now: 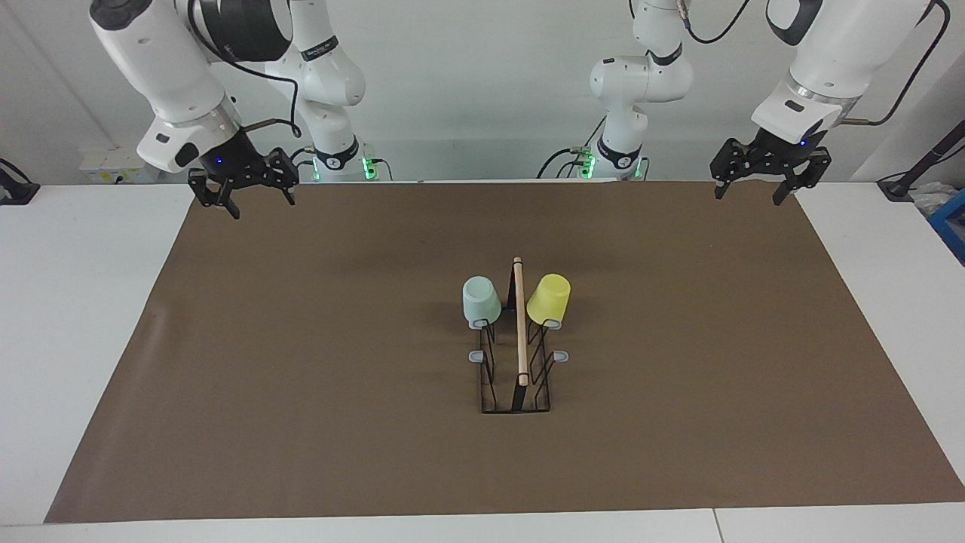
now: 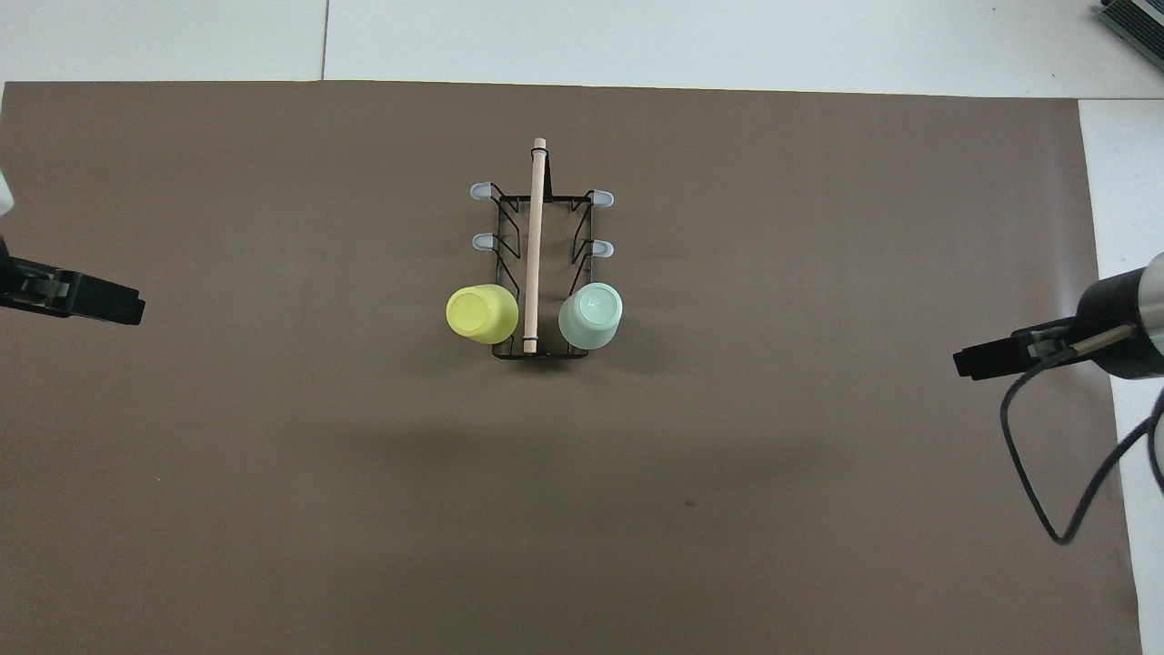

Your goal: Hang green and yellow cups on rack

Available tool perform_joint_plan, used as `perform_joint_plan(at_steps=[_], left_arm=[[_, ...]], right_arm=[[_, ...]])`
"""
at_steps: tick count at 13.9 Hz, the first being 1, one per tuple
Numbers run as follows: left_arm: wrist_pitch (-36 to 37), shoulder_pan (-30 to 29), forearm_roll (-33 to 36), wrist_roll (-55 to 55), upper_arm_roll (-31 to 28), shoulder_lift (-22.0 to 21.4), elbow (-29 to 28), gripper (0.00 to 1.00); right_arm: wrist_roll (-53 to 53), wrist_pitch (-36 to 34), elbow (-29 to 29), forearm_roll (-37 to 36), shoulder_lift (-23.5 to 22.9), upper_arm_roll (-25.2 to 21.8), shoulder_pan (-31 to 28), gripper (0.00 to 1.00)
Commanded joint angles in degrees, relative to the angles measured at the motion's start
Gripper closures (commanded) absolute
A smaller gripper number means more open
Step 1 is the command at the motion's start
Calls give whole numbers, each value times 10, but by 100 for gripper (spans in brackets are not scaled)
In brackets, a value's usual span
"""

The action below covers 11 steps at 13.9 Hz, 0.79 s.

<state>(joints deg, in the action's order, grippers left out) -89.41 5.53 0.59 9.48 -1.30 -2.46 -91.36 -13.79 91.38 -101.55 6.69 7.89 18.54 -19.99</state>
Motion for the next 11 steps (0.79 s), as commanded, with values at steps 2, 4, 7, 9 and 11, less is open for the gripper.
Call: perform_joint_plan(at_steps=[2, 4, 7, 9, 11], left_arm=[[0, -9, -2, 1, 6, -16, -16, 0], [0, -9, -2, 1, 6, -16, -16, 0], [0, -9, -2, 1, 6, -16, -16, 0], [0, -9, -2, 1, 6, -16, -16, 0], [0, -9, -2, 1, 6, -16, -16, 0]], right_arm=[[21, -58, 58, -21, -14, 8, -7, 0], [21, -88, 90, -22, -23, 8, -8, 0], [22, -124, 123, -22, -26, 10, -8, 0], [22, -146, 135, -21, -26, -3, 10, 0], [22, -149, 136, -20, -26, -84, 82, 0]])
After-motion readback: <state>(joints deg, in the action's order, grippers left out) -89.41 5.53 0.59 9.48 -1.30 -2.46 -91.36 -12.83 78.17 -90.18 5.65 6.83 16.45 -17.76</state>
